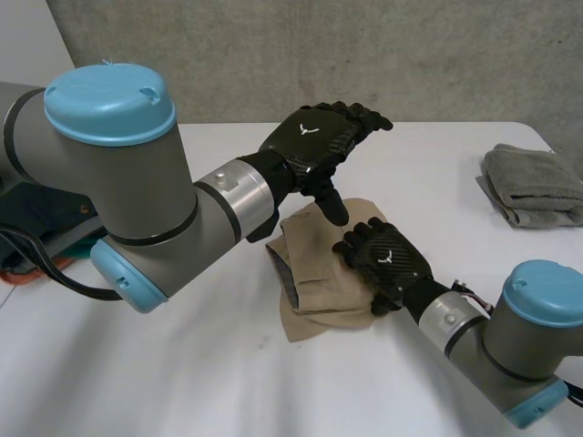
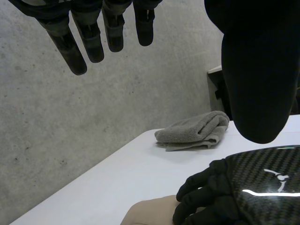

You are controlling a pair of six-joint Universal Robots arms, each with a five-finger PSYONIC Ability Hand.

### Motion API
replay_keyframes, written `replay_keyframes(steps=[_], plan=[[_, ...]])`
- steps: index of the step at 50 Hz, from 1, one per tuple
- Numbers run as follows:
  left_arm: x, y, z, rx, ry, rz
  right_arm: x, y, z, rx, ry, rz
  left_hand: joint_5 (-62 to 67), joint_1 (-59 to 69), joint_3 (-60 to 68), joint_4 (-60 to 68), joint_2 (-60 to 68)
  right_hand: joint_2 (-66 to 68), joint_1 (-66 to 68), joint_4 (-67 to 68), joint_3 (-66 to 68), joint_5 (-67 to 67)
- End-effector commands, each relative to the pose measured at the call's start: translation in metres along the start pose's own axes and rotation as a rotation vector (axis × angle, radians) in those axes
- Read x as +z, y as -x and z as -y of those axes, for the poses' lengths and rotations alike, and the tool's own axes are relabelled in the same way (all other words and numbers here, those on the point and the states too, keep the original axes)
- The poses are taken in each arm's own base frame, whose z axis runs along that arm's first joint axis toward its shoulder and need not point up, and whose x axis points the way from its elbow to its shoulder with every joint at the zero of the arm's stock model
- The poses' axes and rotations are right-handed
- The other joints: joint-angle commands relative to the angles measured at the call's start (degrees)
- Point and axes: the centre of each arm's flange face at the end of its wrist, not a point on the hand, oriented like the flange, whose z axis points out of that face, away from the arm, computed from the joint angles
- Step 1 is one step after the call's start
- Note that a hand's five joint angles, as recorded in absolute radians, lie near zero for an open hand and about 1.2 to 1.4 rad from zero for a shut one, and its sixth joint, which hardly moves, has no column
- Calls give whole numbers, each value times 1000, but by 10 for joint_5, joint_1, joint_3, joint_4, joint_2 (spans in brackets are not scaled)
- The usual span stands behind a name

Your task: Fold the laundry.

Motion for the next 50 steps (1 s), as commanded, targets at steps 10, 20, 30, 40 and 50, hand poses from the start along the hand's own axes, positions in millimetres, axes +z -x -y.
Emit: replay_keyframes(steps=[10, 20, 30, 40, 50], plan=[[0, 12, 6, 6, -27, 27, 39, -55, 33, 33, -123, -197, 22, 35, 19, 25, 21, 559, 540, 544, 544, 591], [-4, 14, 26, 28, -90, 45, 55, -169, 79, 92, -274, -438, 15, 29, 13, 18, 14, 559, 540, 544, 544, 591], [-6, 13, 26, 29, -88, 55, 23, -325, 29, 55, -342, -555, 15, 29, 13, 18, 14, 559, 540, 544, 544, 591], [-7, 11, 11, 18, -48, 51, -10, -378, -115, 113, -244, -541, 15, 29, 13, 18, 14, 559, 540, 544, 544, 591], [-5, 12, -2, 8, -16, 51, -23, -338, -207, 138, -198, -400, 15, 29, 13, 18, 14, 559, 540, 544, 544, 591]])
